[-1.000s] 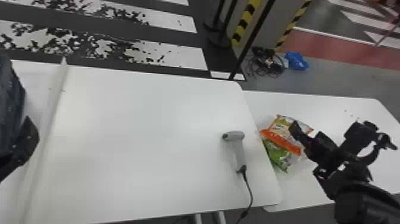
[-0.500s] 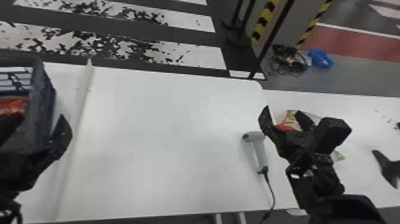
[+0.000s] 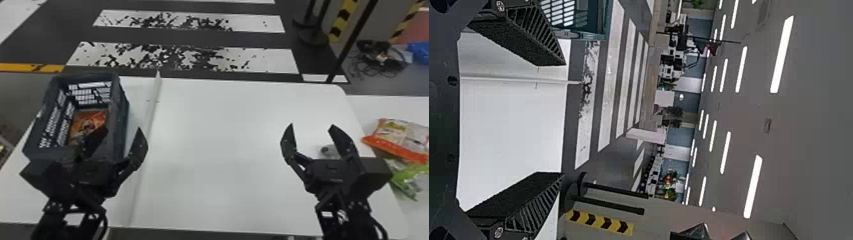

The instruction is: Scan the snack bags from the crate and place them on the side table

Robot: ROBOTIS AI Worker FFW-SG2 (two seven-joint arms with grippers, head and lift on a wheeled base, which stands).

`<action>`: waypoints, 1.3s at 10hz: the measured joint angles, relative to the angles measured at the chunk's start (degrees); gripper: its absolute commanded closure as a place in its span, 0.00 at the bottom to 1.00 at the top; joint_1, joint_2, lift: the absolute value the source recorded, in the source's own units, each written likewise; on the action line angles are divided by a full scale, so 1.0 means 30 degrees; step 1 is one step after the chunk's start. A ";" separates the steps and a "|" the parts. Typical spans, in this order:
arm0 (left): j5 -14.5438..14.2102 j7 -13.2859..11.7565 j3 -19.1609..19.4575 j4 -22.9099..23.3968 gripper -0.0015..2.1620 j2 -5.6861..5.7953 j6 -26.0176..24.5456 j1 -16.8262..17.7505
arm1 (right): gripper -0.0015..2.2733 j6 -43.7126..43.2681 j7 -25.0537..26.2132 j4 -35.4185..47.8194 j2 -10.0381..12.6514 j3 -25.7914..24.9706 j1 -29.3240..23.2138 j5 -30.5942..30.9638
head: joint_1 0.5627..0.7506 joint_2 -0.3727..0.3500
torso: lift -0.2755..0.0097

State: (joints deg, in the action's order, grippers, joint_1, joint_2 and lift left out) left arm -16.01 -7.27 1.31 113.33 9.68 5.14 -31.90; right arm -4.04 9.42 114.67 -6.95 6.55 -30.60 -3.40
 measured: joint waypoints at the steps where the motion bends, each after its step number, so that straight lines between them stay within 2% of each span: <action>1: 0.0041 0.0043 -0.0072 -0.0081 0.04 -0.0018 0.0032 0.0008 | 0.02 -0.0474 0.0427 -0.0289 0.0136 0.0520 -0.0130 0.0205 | 0.70 0.57 | 0.68; 4: 0.0204 0.0053 -0.0351 -0.0156 0.04 -0.0053 0.0112 0.0016 | 0.02 -0.2013 0.0881 -0.1112 0.0436 0.1575 -0.0543 0.0658 | 0.70 0.61 | 0.68; 6: 0.0297 -0.0051 0.0395 0.0537 0.06 0.0037 0.0001 -0.0099 | 0.02 -0.2477 0.0875 -0.1189 0.0442 0.1693 -0.0810 0.0700 | 0.70 0.65 | 0.68; 7: 0.0299 -0.0402 0.1280 0.1276 0.06 0.0102 -0.0741 -0.0176 | 0.02 -0.2570 0.0875 -0.1191 0.0431 0.1695 -0.0906 0.0721 | 0.70 0.67 | 0.68; 9: 0.0126 -0.1907 0.3674 0.3169 0.07 0.0471 -0.4107 0.0111 | 0.02 -0.2577 0.0850 -0.1190 0.0392 0.1702 -0.1010 0.0750 | 0.70 0.74 | 0.68; 11: -0.0038 -0.3885 0.6245 0.4373 0.07 0.1159 -1.0437 0.1618 | 0.02 -0.2558 0.0809 -0.1168 0.0315 0.1714 -0.1108 0.0751 | 0.70 0.82 | 0.68; 12: 0.0078 -0.4454 0.7320 0.4495 0.07 0.1720 -1.2886 0.2468 | 0.02 -0.2583 0.0788 -0.1170 0.0289 0.1724 -0.1142 0.0751 | 0.70 0.85 | 0.68; 13: 0.0350 -0.4806 0.7873 0.4462 0.07 0.2398 -1.4002 0.3018 | 0.02 -0.2590 0.0785 -0.1191 0.0262 0.1724 -0.1172 0.0751 | 0.70 0.89 | 0.68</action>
State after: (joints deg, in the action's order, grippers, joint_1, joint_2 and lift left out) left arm -14.96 -21.69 24.93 126.71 16.87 -36.87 -22.85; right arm -11.81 11.77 111.10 -6.17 11.72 -34.11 -1.14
